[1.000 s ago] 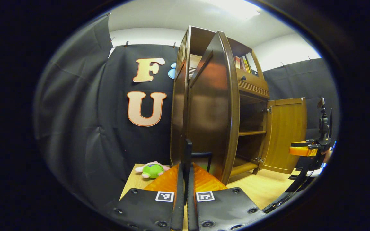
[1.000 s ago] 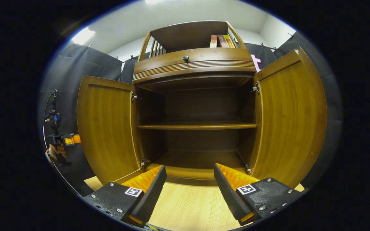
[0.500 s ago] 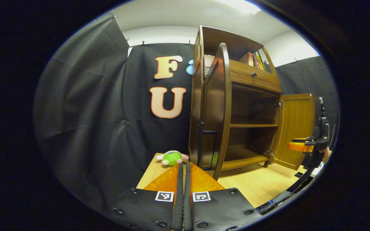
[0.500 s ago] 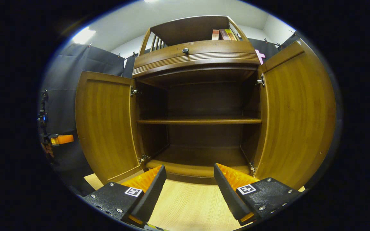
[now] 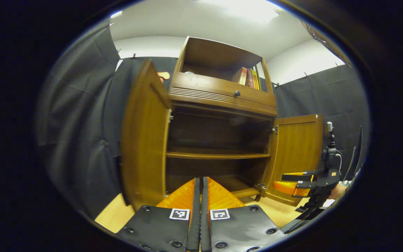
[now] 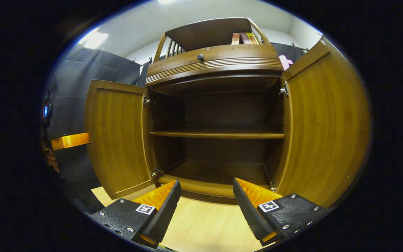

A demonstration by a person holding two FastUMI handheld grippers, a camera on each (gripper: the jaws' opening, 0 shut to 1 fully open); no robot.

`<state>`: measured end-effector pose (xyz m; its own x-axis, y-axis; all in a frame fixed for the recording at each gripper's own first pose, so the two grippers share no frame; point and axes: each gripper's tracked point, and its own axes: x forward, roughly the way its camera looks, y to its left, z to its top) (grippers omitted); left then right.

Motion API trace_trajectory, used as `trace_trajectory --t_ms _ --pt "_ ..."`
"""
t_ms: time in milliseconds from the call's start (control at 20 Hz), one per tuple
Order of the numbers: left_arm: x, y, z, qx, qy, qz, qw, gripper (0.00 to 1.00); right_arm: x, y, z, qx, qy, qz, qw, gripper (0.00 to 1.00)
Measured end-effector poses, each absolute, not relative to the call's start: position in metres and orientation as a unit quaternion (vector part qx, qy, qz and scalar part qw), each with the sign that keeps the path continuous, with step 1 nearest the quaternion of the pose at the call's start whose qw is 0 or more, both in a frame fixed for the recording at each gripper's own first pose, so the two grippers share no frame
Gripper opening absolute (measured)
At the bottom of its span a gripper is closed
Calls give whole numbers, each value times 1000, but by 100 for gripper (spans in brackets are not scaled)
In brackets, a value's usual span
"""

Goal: Open the right door of the double-door shoe cabinet with the right hand, and open the left door with the left hand.

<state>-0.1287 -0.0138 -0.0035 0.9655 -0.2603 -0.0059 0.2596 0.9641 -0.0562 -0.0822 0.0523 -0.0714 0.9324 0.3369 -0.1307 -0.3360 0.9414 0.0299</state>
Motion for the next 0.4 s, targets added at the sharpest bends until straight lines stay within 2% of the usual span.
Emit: trace_trajectory --t_ms 150,400 --pt "-89 -37 -8 4 -14 -84 996 8 -95 31 -62 5 52 152 987 92" --pt "-66 -79 -15 -19 -25 -58 998 8 -118 11 -52 22 38 134 990 92"
